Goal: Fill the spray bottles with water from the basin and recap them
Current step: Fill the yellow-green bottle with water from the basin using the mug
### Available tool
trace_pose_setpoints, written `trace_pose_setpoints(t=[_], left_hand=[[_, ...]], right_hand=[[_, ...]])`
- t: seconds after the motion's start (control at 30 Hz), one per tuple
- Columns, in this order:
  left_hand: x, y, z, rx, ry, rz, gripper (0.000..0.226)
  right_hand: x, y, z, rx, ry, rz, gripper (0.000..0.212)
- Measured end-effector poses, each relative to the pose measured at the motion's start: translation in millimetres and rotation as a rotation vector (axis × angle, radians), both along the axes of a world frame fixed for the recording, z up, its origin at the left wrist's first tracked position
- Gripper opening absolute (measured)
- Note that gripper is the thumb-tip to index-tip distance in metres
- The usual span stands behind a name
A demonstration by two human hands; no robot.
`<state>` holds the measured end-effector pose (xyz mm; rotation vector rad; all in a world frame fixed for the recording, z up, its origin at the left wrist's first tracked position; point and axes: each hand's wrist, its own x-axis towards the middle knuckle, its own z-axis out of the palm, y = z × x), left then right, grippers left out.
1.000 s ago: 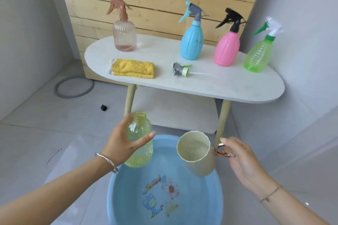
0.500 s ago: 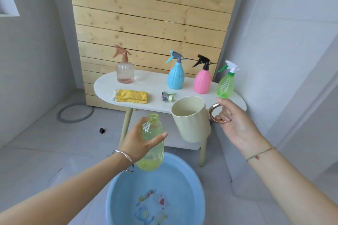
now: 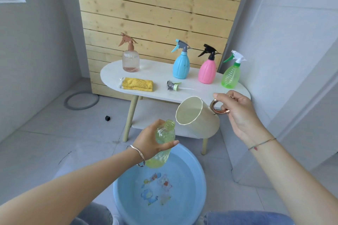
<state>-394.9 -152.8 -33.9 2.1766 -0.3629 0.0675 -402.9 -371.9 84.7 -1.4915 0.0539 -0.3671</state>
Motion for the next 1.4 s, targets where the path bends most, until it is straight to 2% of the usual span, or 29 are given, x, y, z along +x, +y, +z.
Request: trace_pose_setpoints(t=[0.2, 0.7, 1.07, 1.27, 1.4], left_hand=[[-0.8, 3.6, -3.8, 0.051, -0.004, -0.024, 0.062], [1.6, -1.5, -13.2, 0.064, 0.036, -0.051, 0.057], [4.4, -2.7, -19.1, 0.073, 0.044, -0.042, 0.061], [3.4, -3.2, -19.5, 0.085, 0.033, -0.037, 0.064], [4.9, -1.6, -19.2, 0.082, 0.030, -0.021, 0.065]], right_hand=[[0.5, 7.2, -2.4, -0.102, -0.036, -0.027, 0.042], [0.4, 15.9, -2.3, -0.188, -0.055, -0.035, 0.043], [5.0, 17.4, -5.7, -0.263, -0.064, -0.046, 0.043], [5.5, 17.8, -5.9, -0.306, -0.075, -0.049, 0.033], [5.2, 19.0, -5.5, -0.322, -0.085, -0.050, 0.035]])
